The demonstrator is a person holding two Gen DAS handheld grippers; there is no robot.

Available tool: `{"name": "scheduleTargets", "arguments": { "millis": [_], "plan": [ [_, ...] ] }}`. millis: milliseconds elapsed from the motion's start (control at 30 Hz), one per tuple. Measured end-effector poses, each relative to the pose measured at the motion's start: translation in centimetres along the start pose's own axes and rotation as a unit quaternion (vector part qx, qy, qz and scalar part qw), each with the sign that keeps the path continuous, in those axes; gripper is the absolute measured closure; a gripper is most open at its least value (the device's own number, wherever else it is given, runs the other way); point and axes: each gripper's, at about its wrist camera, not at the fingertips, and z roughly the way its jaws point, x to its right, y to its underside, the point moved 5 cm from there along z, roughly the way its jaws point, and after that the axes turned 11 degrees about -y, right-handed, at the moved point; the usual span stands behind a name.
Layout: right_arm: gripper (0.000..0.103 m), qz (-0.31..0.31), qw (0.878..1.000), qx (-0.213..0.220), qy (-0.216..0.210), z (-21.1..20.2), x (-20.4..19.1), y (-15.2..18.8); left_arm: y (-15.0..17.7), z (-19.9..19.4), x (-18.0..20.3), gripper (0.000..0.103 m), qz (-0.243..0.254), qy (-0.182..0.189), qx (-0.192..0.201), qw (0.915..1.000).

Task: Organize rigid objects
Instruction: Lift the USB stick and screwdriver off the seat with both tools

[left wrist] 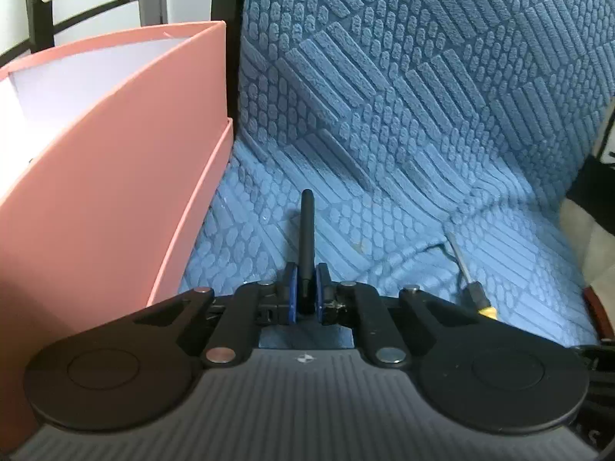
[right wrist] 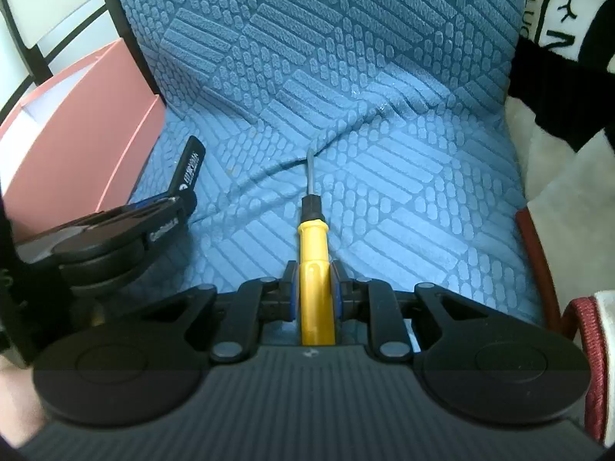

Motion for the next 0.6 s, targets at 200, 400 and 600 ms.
{"name": "scheduleTargets", "arguments": {
  "millis": [200, 400, 600],
  "plan": [
    [0.082, -0.003, 1.000, 0.006, 0.015, -0.5, -0.5, 0.4, 0.7, -2.2, -0.1, 0.092, 0.019, 0.030, 0.001, 0.9994],
    [0.082, 0.013, 1.000, 0.016, 0.021, -1.3, -0.7, 1.0, 2.3, -4.8, -0.4, 0.092, 0.042, 0.054, -0.005, 0.9976],
    [0.082, 0.012, 1.000, 0.012, 0.024, -2.1, -2.4, 2.8, 5.0, -7.0, -1.8, 0.092, 0.050, 0.073, -0.038, 0.9954]
  ]
}}
